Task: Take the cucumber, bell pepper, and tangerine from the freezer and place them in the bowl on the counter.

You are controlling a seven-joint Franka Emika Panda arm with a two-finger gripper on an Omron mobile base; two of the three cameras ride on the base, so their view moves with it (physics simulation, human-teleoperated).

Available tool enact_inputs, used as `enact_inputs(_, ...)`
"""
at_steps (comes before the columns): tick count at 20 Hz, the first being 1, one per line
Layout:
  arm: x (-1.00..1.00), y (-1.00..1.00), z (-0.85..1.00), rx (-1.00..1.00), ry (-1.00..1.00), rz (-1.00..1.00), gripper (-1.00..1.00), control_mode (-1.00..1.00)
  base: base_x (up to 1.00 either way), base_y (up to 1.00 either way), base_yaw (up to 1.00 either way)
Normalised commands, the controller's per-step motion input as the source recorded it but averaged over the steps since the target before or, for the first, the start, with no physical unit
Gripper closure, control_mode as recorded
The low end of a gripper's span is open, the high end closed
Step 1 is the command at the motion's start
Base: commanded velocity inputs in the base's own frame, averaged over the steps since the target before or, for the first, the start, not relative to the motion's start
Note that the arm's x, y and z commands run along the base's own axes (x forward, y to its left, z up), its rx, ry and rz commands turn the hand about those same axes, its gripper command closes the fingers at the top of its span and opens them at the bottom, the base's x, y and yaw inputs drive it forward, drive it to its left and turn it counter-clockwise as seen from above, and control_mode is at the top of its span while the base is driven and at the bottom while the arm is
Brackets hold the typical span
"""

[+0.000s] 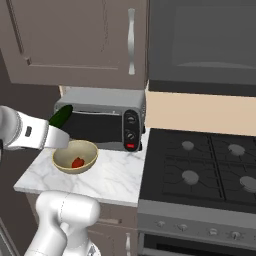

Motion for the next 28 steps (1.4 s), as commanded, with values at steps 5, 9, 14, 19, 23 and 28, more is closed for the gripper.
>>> enact_inputs(5,0.00,0.00,0.00,0.00,0.00,0.00,1.00,1.00,0.05,0.36,-0.02)
enact_inputs(9,0.00,0.00,0.00,0.00,0.00,0.00,1.00,1.00,0.21,0.24,0.00)
enact_inputs(14,0.00,0.00,0.00,0.00,0.00,0.00,1.00,1.00,0.27,0.06,0.00)
enact_inputs(19,0.29,0.03,-0.20,0.00,0.05,0.00,1.00,-1.00,0.07,0.00,0.00)
enact_inputs(23,0.48,0.03,-0.45,0.00,0.18,0.00,1.00,-1.00,0.00,0.00,0.00)
enact_inputs(28,0.63,0.08,-0.44,-0.01,0.27,0.00,1.00,-1.00,0.00,0.00,0.00)
